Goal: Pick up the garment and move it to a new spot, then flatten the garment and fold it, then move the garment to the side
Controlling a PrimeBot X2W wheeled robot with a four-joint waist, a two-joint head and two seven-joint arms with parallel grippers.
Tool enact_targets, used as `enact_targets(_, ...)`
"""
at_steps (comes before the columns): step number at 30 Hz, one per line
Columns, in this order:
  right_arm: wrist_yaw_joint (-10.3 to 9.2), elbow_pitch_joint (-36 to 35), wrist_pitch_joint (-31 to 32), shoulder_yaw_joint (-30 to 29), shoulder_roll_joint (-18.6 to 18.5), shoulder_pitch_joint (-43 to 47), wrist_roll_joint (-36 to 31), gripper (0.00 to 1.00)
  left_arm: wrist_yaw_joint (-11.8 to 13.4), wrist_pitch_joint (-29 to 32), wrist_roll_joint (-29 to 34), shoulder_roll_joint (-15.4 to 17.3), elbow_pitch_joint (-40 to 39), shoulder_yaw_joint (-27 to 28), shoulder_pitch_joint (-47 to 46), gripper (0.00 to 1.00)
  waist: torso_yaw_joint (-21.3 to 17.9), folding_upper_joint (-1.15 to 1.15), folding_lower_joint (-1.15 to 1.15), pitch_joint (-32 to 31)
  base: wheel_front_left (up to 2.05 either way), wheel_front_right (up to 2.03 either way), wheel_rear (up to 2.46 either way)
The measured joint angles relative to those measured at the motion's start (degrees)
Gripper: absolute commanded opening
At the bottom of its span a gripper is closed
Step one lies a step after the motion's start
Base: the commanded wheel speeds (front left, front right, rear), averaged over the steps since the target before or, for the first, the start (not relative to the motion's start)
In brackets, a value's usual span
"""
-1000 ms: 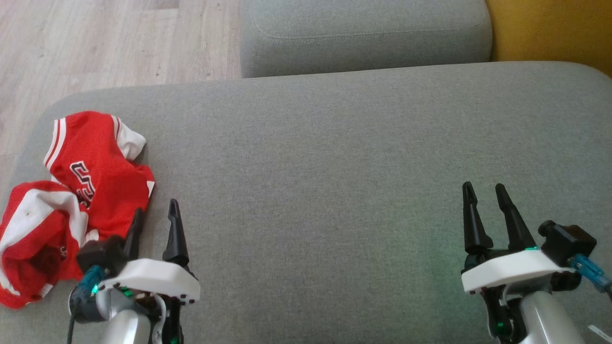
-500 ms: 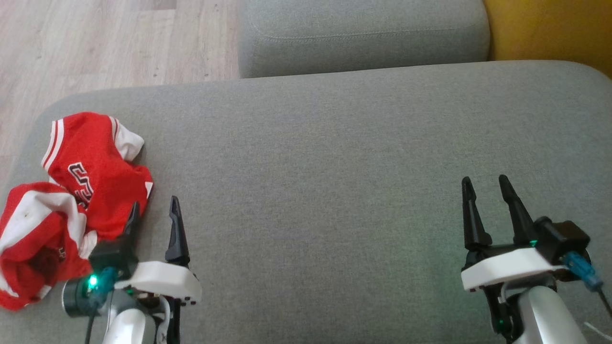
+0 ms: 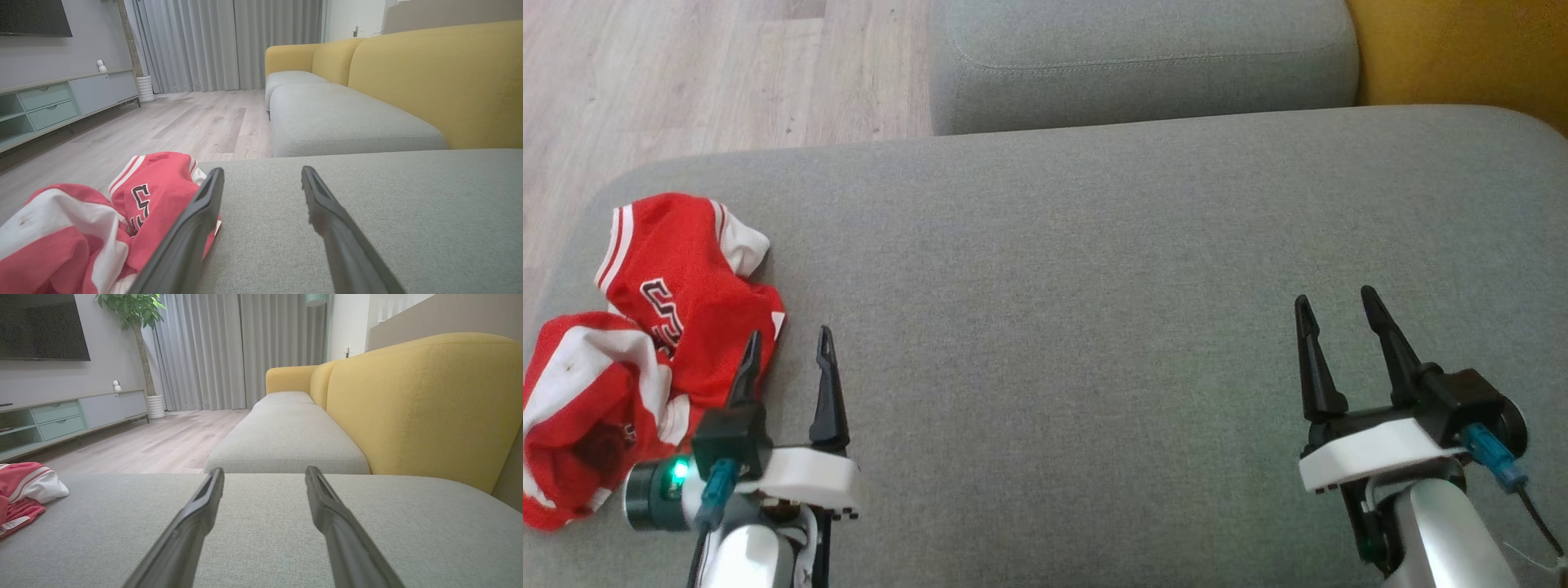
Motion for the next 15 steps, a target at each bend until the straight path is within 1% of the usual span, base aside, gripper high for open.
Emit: enact_targets(15,0.00,0.7,0.0,0.0,0.1,0.0,0.5,1.00,-1.0,0.0,0.0,-0.8,0.9,1.3,0.0,1.00,0.3,0.00,0.00,-0.2,0.00,0.00,0.00)
